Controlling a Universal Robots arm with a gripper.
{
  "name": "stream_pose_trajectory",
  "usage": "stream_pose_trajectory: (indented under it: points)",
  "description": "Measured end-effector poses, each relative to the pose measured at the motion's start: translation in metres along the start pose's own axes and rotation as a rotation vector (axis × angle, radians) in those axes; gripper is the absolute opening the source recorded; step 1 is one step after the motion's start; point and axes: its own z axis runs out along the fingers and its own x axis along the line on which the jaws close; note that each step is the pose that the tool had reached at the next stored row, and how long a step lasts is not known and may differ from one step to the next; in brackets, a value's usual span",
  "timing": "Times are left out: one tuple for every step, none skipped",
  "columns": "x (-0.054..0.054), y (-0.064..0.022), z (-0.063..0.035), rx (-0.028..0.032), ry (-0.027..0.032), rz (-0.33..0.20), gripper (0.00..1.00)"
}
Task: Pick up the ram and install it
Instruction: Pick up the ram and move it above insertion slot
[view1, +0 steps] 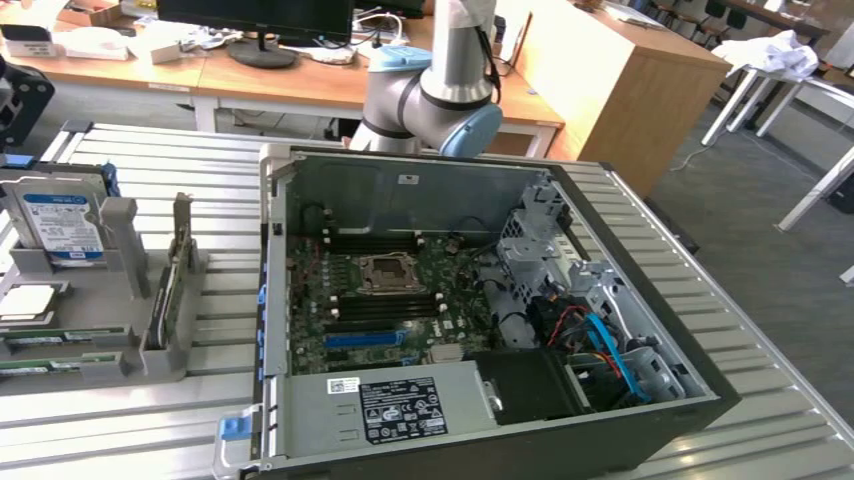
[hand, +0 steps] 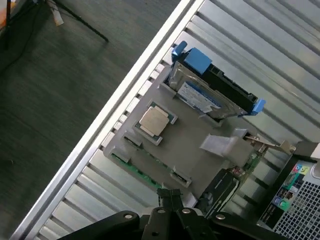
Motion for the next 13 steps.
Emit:
stream_pose_trajectory:
  points:
    - [0.0, 0.0, 0.0, -0.0004, 0.0008, -0.018, 0.11]
    - [0.0, 0.0, 0.0001, -0.0008, 0.0016, -0.036, 0.11]
    - [0.0, 0.0, 0.0002, -0.0013, 0.0024, -0.054, 0.11]
    - [0.0, 0.0, 0.0002, -0.0016, 0.0032, -0.072, 0.11]
    - [0.0, 0.0, 0.0003, -0.0021, 0.0041, -0.09, 0.11]
    - [0.0, 0.0, 0.0003, -0.0025, 0.0049, -0.108, 0.11]
    - [0.0, 0.0, 0.0004, -0.003, 0.0057, -0.127, 0.11]
    - [0.0, 0.0, 0.0005, -0.0034, 0.0065, -0.145, 0.11]
    - [0.0, 0.0, 0.0005, -0.0038, 0.0074, -0.163, 0.11]
    - [0.0, 0.0, 0.0006, -0.0043, 0.0082, -0.181, 0.11]
    - [0.0, 0.0, 0.0006, -0.0047, 0.0091, -0.199, 0.11]
    - [0.0, 0.0, 0.0007, -0.005, 0.0098, -0.217, 0.11]
    - [0.0, -0.0001, 0.0008, -0.0055, 0.0107, -0.236, 0.11]
